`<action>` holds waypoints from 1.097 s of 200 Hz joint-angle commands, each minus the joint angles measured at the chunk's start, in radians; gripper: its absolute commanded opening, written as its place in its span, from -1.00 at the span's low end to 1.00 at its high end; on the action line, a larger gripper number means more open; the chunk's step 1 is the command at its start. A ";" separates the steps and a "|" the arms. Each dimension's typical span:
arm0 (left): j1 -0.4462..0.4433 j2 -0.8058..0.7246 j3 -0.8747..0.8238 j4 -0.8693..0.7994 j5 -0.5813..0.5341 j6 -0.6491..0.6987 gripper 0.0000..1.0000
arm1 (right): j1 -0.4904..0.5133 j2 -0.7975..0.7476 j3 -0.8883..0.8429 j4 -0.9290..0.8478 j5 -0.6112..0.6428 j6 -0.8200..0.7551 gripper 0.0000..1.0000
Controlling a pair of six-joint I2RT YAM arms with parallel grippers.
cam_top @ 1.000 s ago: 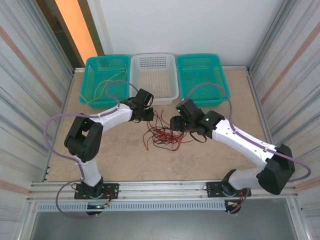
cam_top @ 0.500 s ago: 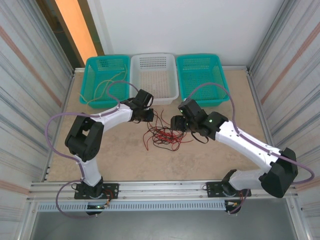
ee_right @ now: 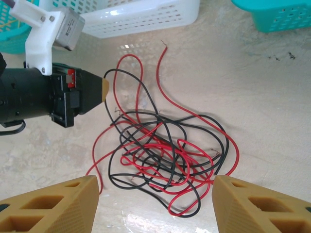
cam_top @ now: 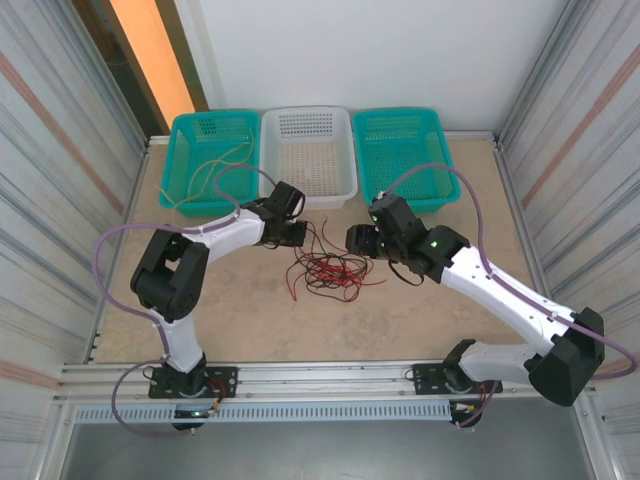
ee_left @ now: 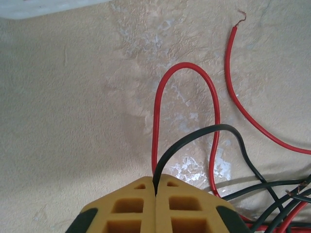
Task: Untangle the cables
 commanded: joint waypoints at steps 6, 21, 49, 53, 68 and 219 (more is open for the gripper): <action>0.006 -0.080 0.017 -0.041 0.029 0.002 -1.00 | -0.009 -0.030 -0.011 0.011 -0.022 0.017 0.25; -0.017 -0.176 0.014 -0.059 0.045 0.011 -1.00 | -0.010 -0.034 -0.008 0.019 -0.035 0.005 0.26; -0.078 -0.376 0.056 -0.110 0.070 0.054 -1.00 | -0.008 -0.035 -0.001 0.039 -0.059 -0.026 0.33; -0.087 -0.399 0.070 -0.125 0.070 0.061 -1.00 | -0.007 -0.034 0.001 0.041 -0.061 -0.030 0.34; -0.119 -0.459 0.146 -0.185 0.073 0.085 -1.00 | -0.008 -0.023 0.015 0.045 -0.063 -0.043 0.37; -0.183 -0.711 0.308 -0.104 0.178 -0.022 -1.00 | 0.037 0.134 -0.058 0.261 -0.200 0.049 0.42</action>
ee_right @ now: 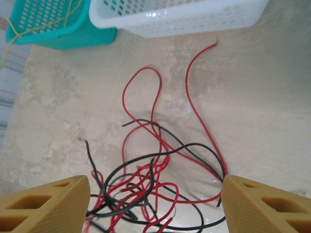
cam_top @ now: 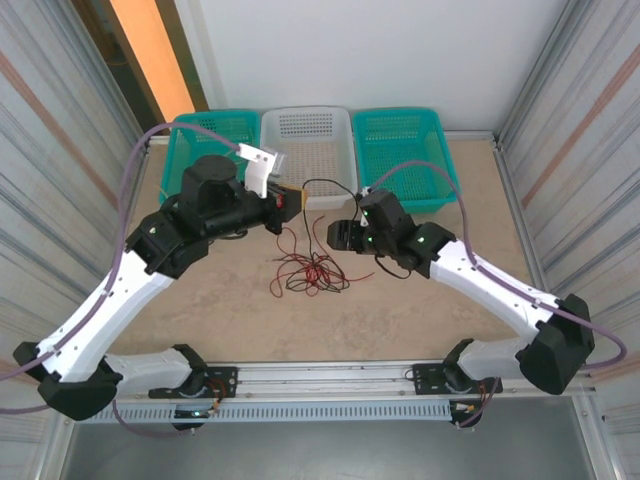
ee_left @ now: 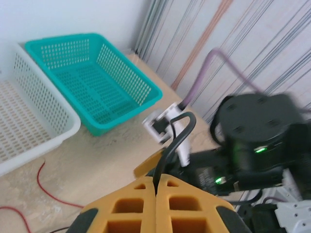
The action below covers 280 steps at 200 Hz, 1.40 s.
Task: Untangle the cables
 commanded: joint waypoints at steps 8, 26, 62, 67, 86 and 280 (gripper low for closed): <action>0.007 -0.029 0.050 0.091 -0.013 -0.031 -1.00 | 0.025 0.063 -0.063 0.098 -0.078 0.067 0.41; 0.026 -0.032 0.050 0.122 -0.019 -0.050 -1.00 | 0.030 0.109 -0.085 0.106 -0.105 0.091 0.38; 0.064 -0.047 0.048 0.179 -0.024 -0.083 -1.00 | 0.032 0.172 -0.133 0.105 -0.123 0.130 0.24; 0.069 -0.050 0.050 0.184 -0.028 -0.086 -1.00 | 0.030 0.177 -0.136 0.098 -0.121 0.133 0.18; 0.091 -0.057 0.063 0.192 -0.035 -0.102 -1.00 | 0.022 0.182 -0.140 0.061 -0.090 0.135 -0.04; 0.146 0.018 0.055 0.282 0.219 -0.310 -1.00 | 0.234 -0.080 0.139 0.213 0.225 -0.271 0.11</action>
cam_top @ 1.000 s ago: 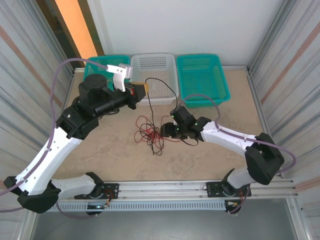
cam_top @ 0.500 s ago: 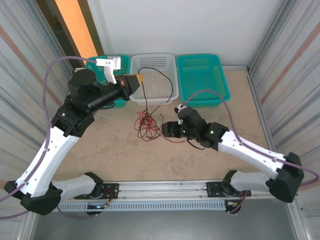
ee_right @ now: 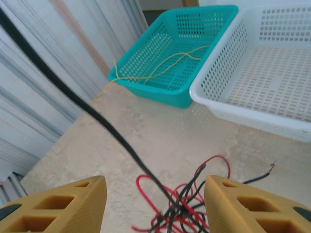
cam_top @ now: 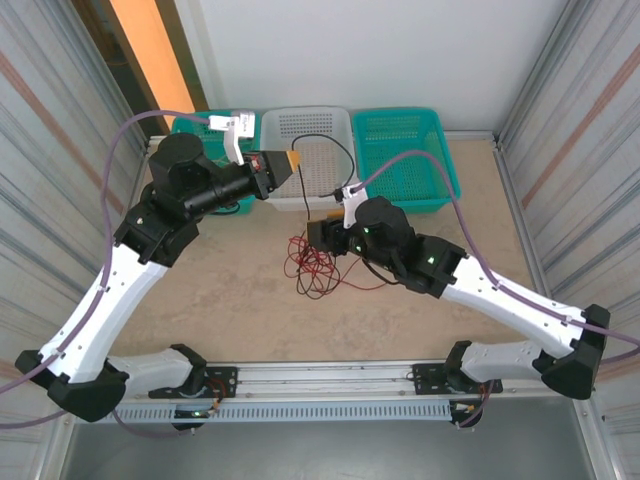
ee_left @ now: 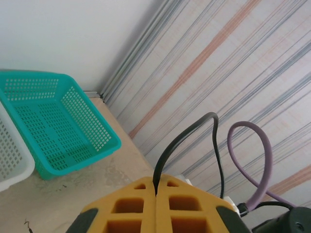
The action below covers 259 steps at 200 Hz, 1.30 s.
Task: Untangle the cables
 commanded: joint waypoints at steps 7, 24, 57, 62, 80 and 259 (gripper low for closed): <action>-0.005 -0.005 0.014 0.066 0.029 -0.037 -1.00 | -0.001 0.033 0.037 0.070 0.015 -0.039 0.11; -0.005 -0.001 0.009 0.065 0.028 -0.045 -1.00 | -0.004 0.054 0.049 0.087 -0.005 -0.045 -0.33; 0.001 -0.007 0.005 0.014 -0.037 -0.026 -1.00 | -0.005 0.056 0.062 0.081 -0.012 -0.050 -0.99; 0.003 -0.009 0.002 0.008 -0.043 -0.025 -1.00 | -0.005 0.050 0.059 0.083 -0.010 -0.049 -1.00; 0.009 -0.015 -0.027 0.021 -0.046 -0.029 -1.00 | -0.006 0.032 0.056 0.083 0.009 -0.052 -1.00; -0.116 0.154 -0.533 0.133 -0.143 -0.178 0.07 | -0.107 -0.100 0.066 0.056 -0.034 0.073 -1.00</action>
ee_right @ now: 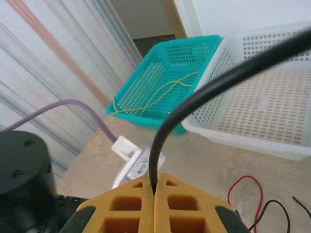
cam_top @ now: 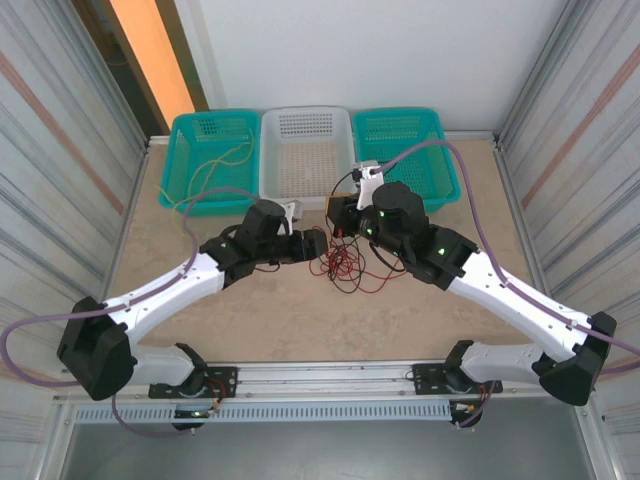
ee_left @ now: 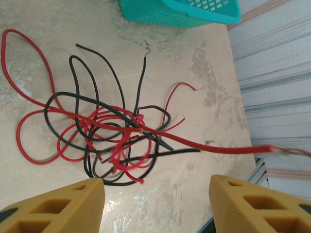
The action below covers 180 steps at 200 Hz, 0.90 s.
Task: Untangle the cables
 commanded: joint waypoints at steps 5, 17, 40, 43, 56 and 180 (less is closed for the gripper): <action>0.013 0.021 0.039 -0.030 -0.032 -0.009 0.05 | -0.009 -0.080 0.047 0.005 0.001 0.016 -1.00; 0.019 0.017 0.020 -0.024 -0.028 -0.014 0.02 | -0.016 -0.105 0.058 -0.005 0.001 0.011 -1.00; 0.031 0.014 -0.014 -0.019 -0.028 -0.028 0.02 | -0.031 -0.146 0.104 -0.027 -0.016 -0.002 -1.00; 0.035 0.015 -0.017 -0.017 -0.021 -0.031 0.04 | -0.031 -0.149 0.112 -0.030 -0.018 -0.005 -1.00; 0.041 0.014 -0.036 0.034 0.037 -0.033 0.11 | -0.033 -0.165 0.141 -0.033 -0.030 -0.019 -1.00; -0.137 -0.177 -0.048 0.378 0.008 0.485 0.25 | -0.044 -0.128 0.206 -0.070 -0.080 0.015 -1.00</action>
